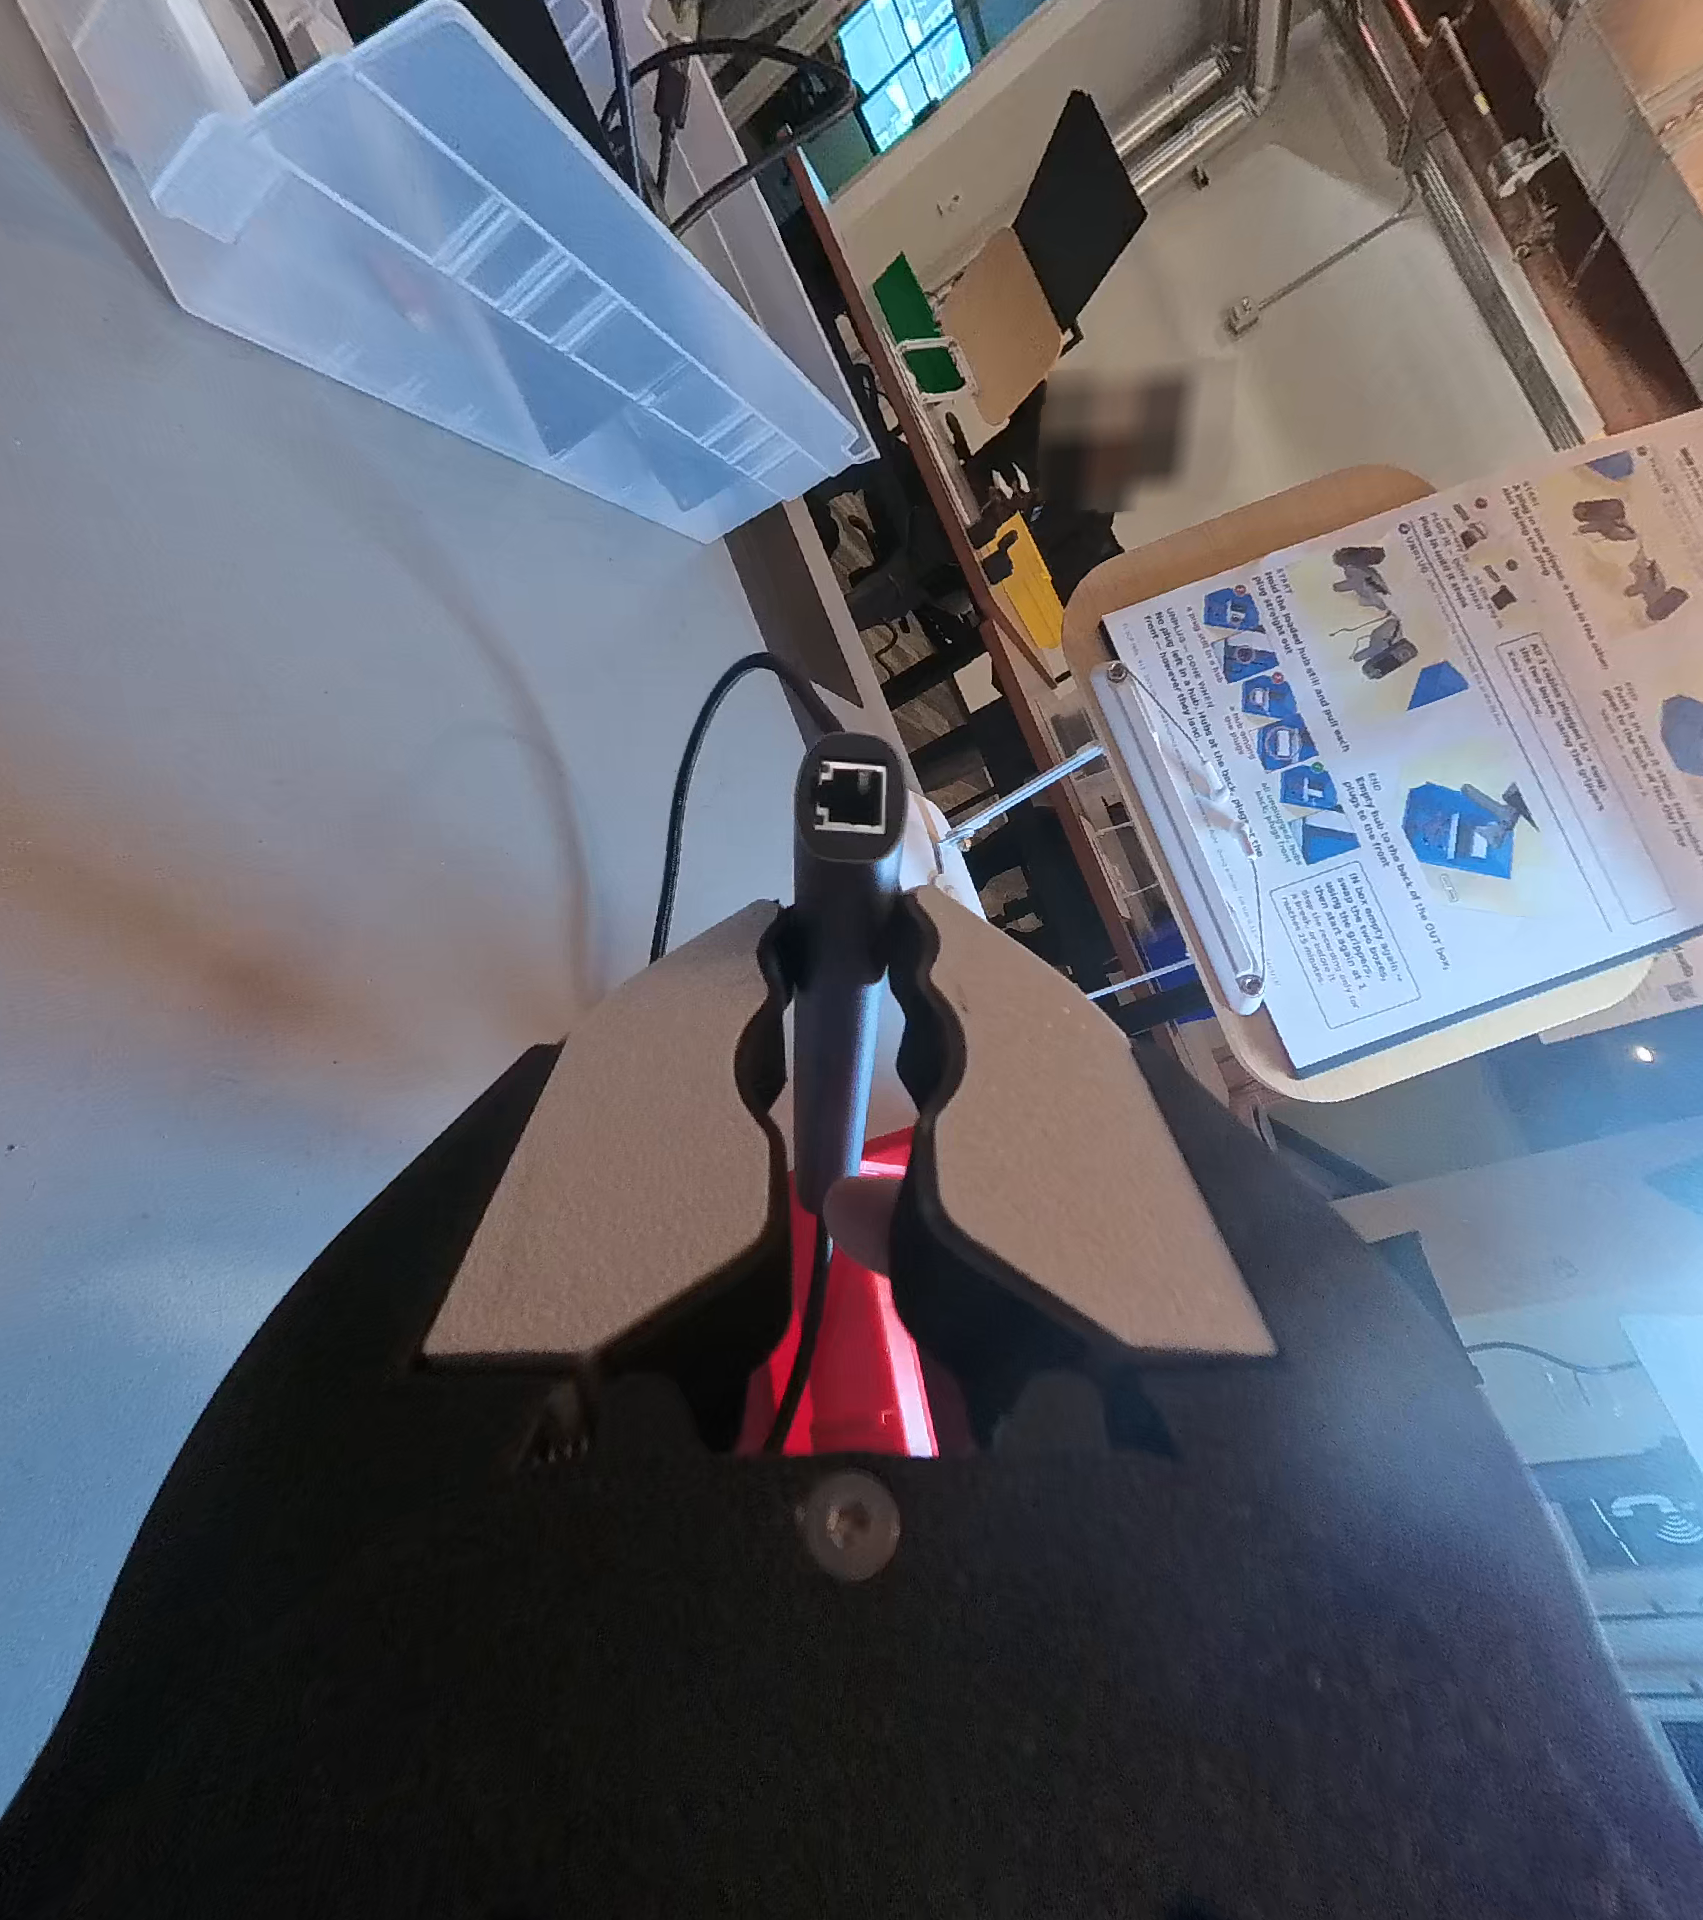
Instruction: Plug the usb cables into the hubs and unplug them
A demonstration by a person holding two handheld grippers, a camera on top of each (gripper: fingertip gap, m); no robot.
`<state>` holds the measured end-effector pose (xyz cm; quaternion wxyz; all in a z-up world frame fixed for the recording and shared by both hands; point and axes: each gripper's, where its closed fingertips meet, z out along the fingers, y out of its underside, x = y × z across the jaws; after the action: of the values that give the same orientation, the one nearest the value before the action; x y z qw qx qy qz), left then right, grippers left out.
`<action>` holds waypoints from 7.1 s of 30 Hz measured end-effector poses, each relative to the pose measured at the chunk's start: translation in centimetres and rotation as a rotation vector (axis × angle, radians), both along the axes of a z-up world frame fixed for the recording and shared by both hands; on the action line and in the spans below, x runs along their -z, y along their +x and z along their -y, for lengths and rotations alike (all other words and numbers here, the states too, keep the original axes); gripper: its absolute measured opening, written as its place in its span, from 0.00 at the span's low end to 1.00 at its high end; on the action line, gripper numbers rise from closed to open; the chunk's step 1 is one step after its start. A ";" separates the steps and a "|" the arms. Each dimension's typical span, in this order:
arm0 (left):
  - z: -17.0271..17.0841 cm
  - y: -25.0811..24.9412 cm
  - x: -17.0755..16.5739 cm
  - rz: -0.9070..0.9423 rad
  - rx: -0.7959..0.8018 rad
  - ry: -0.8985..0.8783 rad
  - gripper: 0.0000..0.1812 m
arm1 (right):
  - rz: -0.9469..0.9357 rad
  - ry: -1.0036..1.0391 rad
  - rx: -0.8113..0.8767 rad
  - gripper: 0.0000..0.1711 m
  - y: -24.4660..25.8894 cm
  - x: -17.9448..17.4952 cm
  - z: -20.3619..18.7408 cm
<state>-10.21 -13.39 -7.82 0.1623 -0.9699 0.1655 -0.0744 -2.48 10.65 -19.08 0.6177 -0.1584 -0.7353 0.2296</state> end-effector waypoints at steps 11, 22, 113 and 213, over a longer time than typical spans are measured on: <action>-5.5 3.6 8.2 0.189 -0.103 0.410 0.00 | 0.003 0.001 0.011 0.10 -0.1 0.2 0.0; -3.2 6.0 14.3 -0.092 0.124 0.183 0.11 | 0.019 0.001 0.013 0.10 -0.3 0.8 -0.1; -16.5 14.0 21.1 0.070 -0.137 0.353 0.16 | -0.078 -0.081 0.016 0.12 1.0 -3.7 -1.5; -14.9 10.1 10.4 -0.194 0.147 0.866 0.10 | 0.073 -0.362 -0.492 0.13 5.4 -3.8 8.2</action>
<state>-0.10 1.48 -18.26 0.5312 -0.8008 0.2644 0.0816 2.93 2.49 -15.32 0.4784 -0.0910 -0.7205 0.4937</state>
